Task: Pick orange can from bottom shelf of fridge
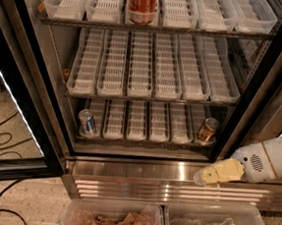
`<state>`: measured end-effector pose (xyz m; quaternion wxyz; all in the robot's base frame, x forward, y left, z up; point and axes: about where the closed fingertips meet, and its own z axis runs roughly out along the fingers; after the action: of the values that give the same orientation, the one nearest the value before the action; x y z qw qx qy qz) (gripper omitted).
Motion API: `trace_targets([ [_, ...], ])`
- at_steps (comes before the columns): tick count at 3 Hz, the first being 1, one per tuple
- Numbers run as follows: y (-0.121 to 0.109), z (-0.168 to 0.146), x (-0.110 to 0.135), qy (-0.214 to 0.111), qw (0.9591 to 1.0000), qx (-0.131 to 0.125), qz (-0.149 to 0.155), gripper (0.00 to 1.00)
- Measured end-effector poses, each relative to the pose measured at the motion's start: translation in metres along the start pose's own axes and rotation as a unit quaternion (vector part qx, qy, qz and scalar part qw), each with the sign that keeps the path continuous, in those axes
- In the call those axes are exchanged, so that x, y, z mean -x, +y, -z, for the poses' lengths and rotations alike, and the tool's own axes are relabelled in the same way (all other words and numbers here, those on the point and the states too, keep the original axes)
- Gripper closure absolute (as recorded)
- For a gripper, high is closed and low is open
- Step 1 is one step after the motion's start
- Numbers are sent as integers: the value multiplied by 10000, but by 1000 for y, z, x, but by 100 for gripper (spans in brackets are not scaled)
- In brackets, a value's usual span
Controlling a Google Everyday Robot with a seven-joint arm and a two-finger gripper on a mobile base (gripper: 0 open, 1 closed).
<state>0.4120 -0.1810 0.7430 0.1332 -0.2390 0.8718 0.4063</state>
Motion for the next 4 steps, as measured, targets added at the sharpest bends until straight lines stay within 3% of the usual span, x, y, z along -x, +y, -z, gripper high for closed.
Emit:
trace_targets([
  [1,9,-13,-9,-792,9891,1065,-641,0],
  [2,14,-22,-12,-1519,9605,1936,-1303,0],
  [3,18,-18,-6,-1678,9523,2126,-1406,0],
  [4,18,-18,-6,-1676,9524,2124,-1404,0],
])
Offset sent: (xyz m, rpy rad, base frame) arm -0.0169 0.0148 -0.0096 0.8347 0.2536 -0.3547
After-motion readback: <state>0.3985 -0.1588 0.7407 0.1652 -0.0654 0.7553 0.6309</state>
